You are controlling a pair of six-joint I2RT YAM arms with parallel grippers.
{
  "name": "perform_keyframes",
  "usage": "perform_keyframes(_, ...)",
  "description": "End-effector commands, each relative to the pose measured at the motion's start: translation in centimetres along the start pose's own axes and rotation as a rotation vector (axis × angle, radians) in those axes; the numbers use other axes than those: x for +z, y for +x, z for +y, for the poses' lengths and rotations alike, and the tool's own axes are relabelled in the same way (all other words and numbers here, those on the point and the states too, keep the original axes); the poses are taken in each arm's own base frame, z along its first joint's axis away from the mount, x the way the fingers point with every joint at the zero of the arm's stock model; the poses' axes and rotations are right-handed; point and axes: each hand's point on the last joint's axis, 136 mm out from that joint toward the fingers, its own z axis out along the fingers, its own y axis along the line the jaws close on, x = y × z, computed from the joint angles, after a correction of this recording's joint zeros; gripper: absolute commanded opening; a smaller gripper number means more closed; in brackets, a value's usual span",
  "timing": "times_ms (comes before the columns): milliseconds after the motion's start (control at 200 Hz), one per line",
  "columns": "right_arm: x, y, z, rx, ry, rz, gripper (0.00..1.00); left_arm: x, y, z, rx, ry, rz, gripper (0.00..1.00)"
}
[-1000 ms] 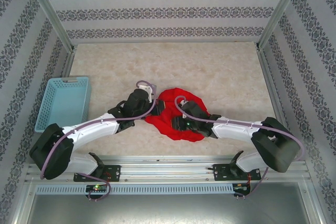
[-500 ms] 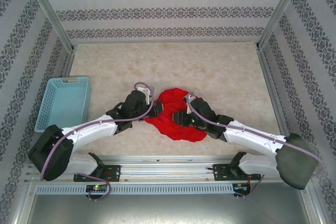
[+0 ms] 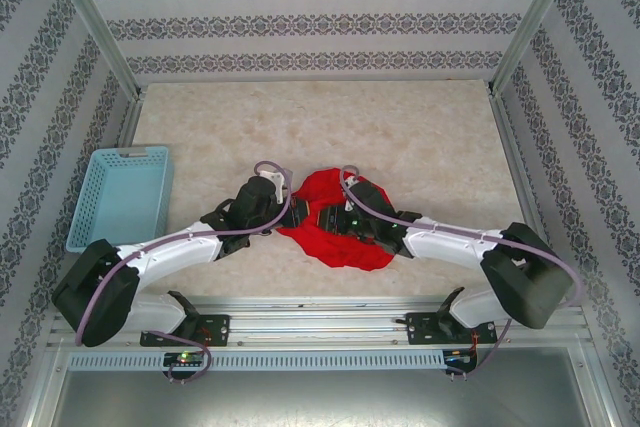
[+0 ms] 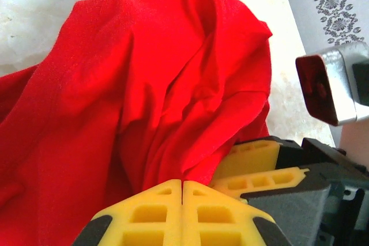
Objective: Fold the inside-out t-shirt
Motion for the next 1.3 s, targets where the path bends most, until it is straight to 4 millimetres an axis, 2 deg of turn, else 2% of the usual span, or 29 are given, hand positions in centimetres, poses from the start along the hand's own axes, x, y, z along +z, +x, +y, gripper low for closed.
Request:
perform_keyframes(0, 0.5, -1.7, 2.0, 0.009, -0.07, -0.023, 0.42, -0.3, -0.8, -0.6, -0.008, 0.037, -0.032, 0.01)
perform_keyframes(120, 1.1, -1.5, 2.6, 0.009, -0.099, 0.003, 0.45, -0.2, -0.7, -0.6, -0.012, 0.041, -0.032, 0.02)
perform_keyframes(185, 1.2, -1.3, 2.9, 0.007, -0.111, 0.015, 0.43, -0.3, -0.7, -0.6, -0.013, 0.042, -0.034, 0.04)
perform_keyframes(400, -0.8, -1.6, 3.7, -0.037, -0.115, -0.015, 0.17, -0.3, -0.8, 0.0, -0.01, 0.007, -0.041, 0.05)
perform_keyframes(600, -3.4, -1.8, 4.1, -0.055, -0.115, -0.053, 0.01, -0.4, -1.2, 0.0, 0.001, -0.008, -0.047, 0.08)
perform_keyframes(854, -5.0, -1.5, 3.2, -0.048, -0.084, -0.074, 0.0, -0.3, -1.5, 0.5, 0.012, -0.057, -0.038, 0.1)
perform_keyframes(1004, -7.3, -1.7, 3.7, -0.051, -0.094, -0.096, 0.0, -0.4, -1.4, 0.5, 0.02, -0.067, -0.03, 0.23)
perform_keyframes(1114, -9.7, -2.2, 3.2, -0.05, -0.068, -0.141, 0.0, -0.9, -2.0, 0.2, 0.057, -0.093, -0.03, 0.34)
perform_keyframes(1294, -12.6, -2.5, 2.9, -0.036, -0.072, -0.162, 0.0, -1.8, -2.8, 0.9, 0.137, -0.197, -0.043, 0.58)
